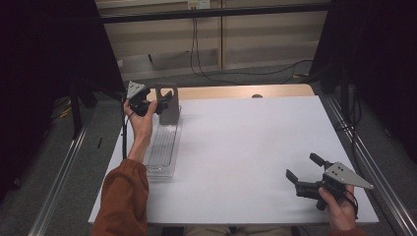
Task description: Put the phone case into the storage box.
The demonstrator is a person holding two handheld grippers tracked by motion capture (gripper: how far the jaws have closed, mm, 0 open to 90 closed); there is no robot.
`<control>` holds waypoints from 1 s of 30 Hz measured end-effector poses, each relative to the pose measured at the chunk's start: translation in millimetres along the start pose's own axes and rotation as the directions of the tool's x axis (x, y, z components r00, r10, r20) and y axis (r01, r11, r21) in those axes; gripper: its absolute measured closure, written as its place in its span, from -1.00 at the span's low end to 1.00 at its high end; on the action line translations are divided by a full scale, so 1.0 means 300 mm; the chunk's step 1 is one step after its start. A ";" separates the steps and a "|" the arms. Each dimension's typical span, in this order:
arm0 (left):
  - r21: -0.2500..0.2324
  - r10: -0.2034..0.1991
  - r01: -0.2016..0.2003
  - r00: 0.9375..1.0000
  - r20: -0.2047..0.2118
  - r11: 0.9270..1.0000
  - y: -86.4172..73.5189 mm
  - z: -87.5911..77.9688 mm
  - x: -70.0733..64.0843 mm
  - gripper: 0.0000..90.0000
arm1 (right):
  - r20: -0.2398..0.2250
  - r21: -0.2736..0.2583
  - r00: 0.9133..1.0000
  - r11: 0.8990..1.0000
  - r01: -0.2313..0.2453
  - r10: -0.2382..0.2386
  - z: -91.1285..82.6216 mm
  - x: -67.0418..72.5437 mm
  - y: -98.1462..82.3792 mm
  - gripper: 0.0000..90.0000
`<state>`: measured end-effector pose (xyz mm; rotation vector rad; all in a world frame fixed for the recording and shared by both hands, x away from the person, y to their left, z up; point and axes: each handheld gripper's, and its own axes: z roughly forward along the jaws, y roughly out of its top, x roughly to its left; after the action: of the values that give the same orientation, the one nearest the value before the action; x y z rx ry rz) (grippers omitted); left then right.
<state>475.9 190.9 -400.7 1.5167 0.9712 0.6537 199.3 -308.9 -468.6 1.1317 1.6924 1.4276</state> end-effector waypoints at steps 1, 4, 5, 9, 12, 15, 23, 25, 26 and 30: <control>0.003 0.004 -0.004 1.000 0.003 1.000 -0.001 -0.005 -0.001 -0.91 | -0.001 0.000 1.000 1.000 0.000 0.000 0.000 0.000 0.000 -1.00; 0.002 -0.001 0.001 1.000 0.011 1.000 -0.004 -0.017 -0.002 -0.93 | -0.001 -0.001 1.000 1.000 0.001 -0.001 0.000 0.000 0.001 -1.00; -0.001 0.000 0.000 1.000 0.018 1.000 -0.004 -0.022 -0.001 -0.93 | 0.001 -0.003 1.000 1.000 0.001 -0.001 0.001 0.001 0.001 -1.00; -0.002 0.008 -0.008 0.999 0.037 1.000 -0.005 -0.038 -0.005 -0.94 | 0.006 -0.004 1.000 1.000 -0.002 0.002 0.001 0.004 0.002 -1.00; -0.001 0.021 -0.021 0.998 0.062 1.000 -0.004 -0.054 -0.018 -0.93 | 0.008 -0.005 1.000 1.000 -0.003 0.003 0.001 0.006 0.003 -1.00; -0.007 0.034 -0.033 0.997 0.064 0.999 -0.008 -0.076 -0.031 -0.93 | 0.009 -0.009 1.000 1.000 -0.001 0.001 0.002 0.008 0.004 -1.00; -0.021 0.046 -0.045 0.995 0.088 0.999 -0.014 -0.129 -0.058 -0.92 | 0.009 -0.004 1.000 1.000 0.006 -0.006 0.001 0.008 0.004 -1.00; -0.024 0.047 -0.045 0.994 0.096 0.999 -0.018 -0.140 -0.065 -0.92 | 0.008 -0.004 1.000 1.000 0.005 -0.005 0.001 0.008 0.005 -1.00; -0.021 0.054 -0.053 0.994 0.093 0.998 -0.021 -0.146 -0.068 -0.92 | 0.006 -0.006 1.000 1.000 0.009 -0.009 0.002 0.008 0.006 -1.00; -0.059 0.039 -0.032 0.993 0.115 0.998 -0.028 -0.181 -0.075 -0.91 | 0.001 -0.006 1.000 1.000 0.005 -0.005 0.003 0.011 0.006 -1.00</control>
<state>417.2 199.5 -396.2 1.5073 0.8331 0.6067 199.0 -305.3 -466.9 1.1238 1.6878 1.4284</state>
